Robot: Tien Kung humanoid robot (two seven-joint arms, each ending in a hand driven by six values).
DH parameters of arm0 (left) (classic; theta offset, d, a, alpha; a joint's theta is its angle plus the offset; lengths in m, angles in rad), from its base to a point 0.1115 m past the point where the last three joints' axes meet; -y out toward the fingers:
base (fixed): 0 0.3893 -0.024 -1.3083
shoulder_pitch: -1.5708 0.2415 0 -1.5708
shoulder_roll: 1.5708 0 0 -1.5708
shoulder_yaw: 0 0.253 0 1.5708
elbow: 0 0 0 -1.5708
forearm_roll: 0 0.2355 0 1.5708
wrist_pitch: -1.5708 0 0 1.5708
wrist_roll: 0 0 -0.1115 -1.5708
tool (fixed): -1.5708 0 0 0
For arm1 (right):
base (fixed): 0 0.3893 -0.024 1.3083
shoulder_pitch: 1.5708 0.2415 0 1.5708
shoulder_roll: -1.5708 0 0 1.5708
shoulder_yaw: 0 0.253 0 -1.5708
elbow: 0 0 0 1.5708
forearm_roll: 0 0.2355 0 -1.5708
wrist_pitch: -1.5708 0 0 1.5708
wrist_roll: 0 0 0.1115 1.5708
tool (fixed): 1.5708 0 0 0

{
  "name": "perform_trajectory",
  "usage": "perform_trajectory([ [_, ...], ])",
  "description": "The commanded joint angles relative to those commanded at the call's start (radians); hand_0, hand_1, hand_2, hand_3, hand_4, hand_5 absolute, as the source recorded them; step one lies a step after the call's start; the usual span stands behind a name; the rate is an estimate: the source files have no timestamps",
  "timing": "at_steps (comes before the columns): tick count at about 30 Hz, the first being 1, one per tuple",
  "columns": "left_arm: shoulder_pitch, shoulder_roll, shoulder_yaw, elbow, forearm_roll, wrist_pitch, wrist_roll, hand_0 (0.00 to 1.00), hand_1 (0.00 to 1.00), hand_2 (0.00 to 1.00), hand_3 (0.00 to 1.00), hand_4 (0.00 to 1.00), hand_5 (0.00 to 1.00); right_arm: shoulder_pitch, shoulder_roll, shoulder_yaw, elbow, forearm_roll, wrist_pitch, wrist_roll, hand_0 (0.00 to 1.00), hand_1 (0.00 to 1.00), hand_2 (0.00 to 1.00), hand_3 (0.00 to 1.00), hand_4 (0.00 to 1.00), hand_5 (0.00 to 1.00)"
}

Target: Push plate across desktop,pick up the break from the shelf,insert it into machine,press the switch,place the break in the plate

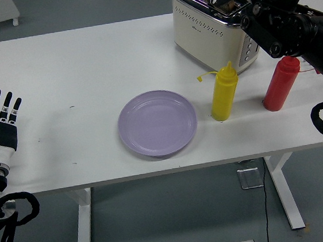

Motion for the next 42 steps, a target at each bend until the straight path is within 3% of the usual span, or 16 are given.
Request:
perform_trajectory([
  [1, 0.000, 0.000, 0.000, 0.000, 0.000, 0.000, 0.000, 0.849, 0.889, 0.964, 0.878, 0.677, 0.998, 0.000, 0.002, -0.002, 0.000, 0.002, -0.002, 0.001, 0.387, 0.469, 0.506, 0.653, 0.627, 0.150],
  [6, -0.003, 0.000, -0.001, 0.000, 0.000, 0.000, 0.000, 0.849, 0.889, 0.964, 0.878, 0.677, 0.998, 0.000, 0.014, -0.014, -0.003, 0.014, -0.011, 0.004, 0.387, 0.469, 0.506, 0.653, 0.627, 0.150],
  [7, -0.003, 0.000, -0.001, 0.000, 0.000, 0.000, 0.000, 0.849, 0.889, 0.962, 0.878, 0.677, 0.998, 0.000, 0.015, -0.015, -0.004, 0.015, -0.012, 0.004, 0.377, 0.447, 0.503, 0.619, 0.552, 0.089],
  [12, -0.004, 0.000, -0.002, 0.000, 0.001, 0.000, 0.000, 0.849, 0.889, 0.962, 0.878, 0.677, 0.998, -0.003, 0.025, -0.025, -0.010, 0.025, -0.020, 0.005, 0.377, 0.447, 0.503, 0.619, 0.552, 0.089],
  [13, -0.004, 0.000, -0.003, 0.001, 0.001, 0.000, 0.000, 0.848, 0.889, 0.962, 0.878, 0.677, 0.998, -0.003, 0.028, -0.029, -0.011, 0.029, -0.023, 0.006, 0.358, 0.435, 0.495, 0.565, 0.473, 0.035],
  [18, -0.006, -0.001, -0.004, 0.001, 0.001, 0.001, -0.001, 0.848, 0.889, 0.962, 0.878, 0.677, 0.998, -0.006, 0.030, -0.039, -0.013, 0.032, -0.038, 0.007, 0.358, 0.435, 0.495, 0.565, 0.473, 0.035],
  [19, -0.006, -0.001, -0.004, 0.001, 0.001, 0.001, -0.001, 0.848, 0.889, 0.962, 0.879, 0.677, 0.998, -0.007, 0.030, -0.041, -0.012, 0.031, -0.041, 0.008, 0.373, 0.419, 0.486, 0.535, 0.410, 0.008],
  [22, -0.008, -0.001, -0.004, 0.002, 0.002, 0.001, -0.001, 0.848, 0.889, 0.962, 0.879, 0.677, 0.998, -0.008, 0.028, -0.046, -0.005, 0.030, -0.049, 0.008, 0.373, 0.419, 0.486, 0.535, 0.410, 0.008],
  [24, -0.010, -0.002, -0.003, 0.003, 0.002, 0.002, -0.001, 0.848, 0.889, 0.962, 0.879, 0.677, 0.998, -0.008, 0.017, -0.049, 0.007, 0.020, -0.056, 0.007, 0.373, 0.419, 0.486, 0.535, 0.410, 0.008],
  [25, -0.011, -0.002, -0.002, 0.003, 0.002, 0.001, -0.001, 0.846, 0.889, 0.962, 0.879, 0.677, 0.998, -0.009, 0.010, -0.049, 0.015, 0.016, -0.060, 0.007, 0.377, 0.410, 0.472, 0.528, 0.356, 0.002],
  [30, -0.011, -0.001, 0.003, 0.003, 0.002, 0.000, 0.000, 0.846, 0.889, 0.962, 0.879, 0.677, 0.998, -0.010, -0.047, -0.040, 0.086, -0.006, -0.093, 0.004, 0.377, 0.410, 0.472, 0.528, 0.356, 0.002],
  [31, -0.009, 0.000, 0.003, 0.003, 0.002, 0.000, 0.000, 0.844, 0.887, 0.962, 0.879, 0.677, 0.998, -0.011, -0.059, -0.035, 0.102, -0.008, -0.102, 0.005, 0.369, 0.407, 0.464, 0.521, 0.302, 0.002],
  [42, 0.021, 0.007, -0.015, 0.004, 0.007, -0.002, -0.001, 0.846, 0.887, 0.962, 0.878, 0.678, 0.998, -0.050, -0.172, 0.086, 0.324, -0.056, -0.182, 0.001, 0.371, 0.403, 0.459, 0.516, 0.280, 0.002],
])
